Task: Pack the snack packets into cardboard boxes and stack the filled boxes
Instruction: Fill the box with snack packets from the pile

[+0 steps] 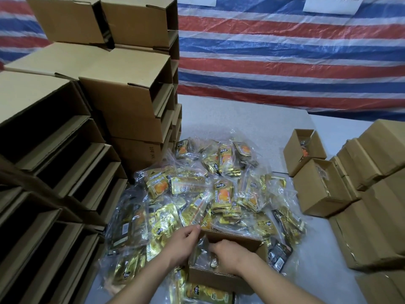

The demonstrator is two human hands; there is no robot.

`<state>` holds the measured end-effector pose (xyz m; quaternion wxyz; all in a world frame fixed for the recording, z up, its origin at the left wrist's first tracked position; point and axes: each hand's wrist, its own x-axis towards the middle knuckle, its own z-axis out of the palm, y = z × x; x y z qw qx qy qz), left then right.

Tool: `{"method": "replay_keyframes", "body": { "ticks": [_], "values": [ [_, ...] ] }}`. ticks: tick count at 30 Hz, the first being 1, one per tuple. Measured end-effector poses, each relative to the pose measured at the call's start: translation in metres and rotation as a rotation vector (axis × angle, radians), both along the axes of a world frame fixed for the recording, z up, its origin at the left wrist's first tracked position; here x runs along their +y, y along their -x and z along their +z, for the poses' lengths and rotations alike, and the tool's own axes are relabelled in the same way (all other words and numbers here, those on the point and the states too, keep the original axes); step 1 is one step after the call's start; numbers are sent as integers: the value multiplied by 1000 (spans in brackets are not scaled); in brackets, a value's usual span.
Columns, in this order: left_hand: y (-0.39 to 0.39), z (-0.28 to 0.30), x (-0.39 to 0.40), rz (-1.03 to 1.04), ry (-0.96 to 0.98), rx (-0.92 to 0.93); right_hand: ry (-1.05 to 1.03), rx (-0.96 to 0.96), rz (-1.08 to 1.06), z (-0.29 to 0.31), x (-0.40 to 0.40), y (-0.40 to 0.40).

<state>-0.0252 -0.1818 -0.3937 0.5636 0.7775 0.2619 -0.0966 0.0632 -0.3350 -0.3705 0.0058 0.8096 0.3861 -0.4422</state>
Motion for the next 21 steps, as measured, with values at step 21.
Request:
{"method": "replay_keyframes", "body": {
  "ticks": [21],
  "values": [
    [-1, -2, -2, 20, -36, 12, 39, 250, -194, 7, 27, 9]
  ]
}}
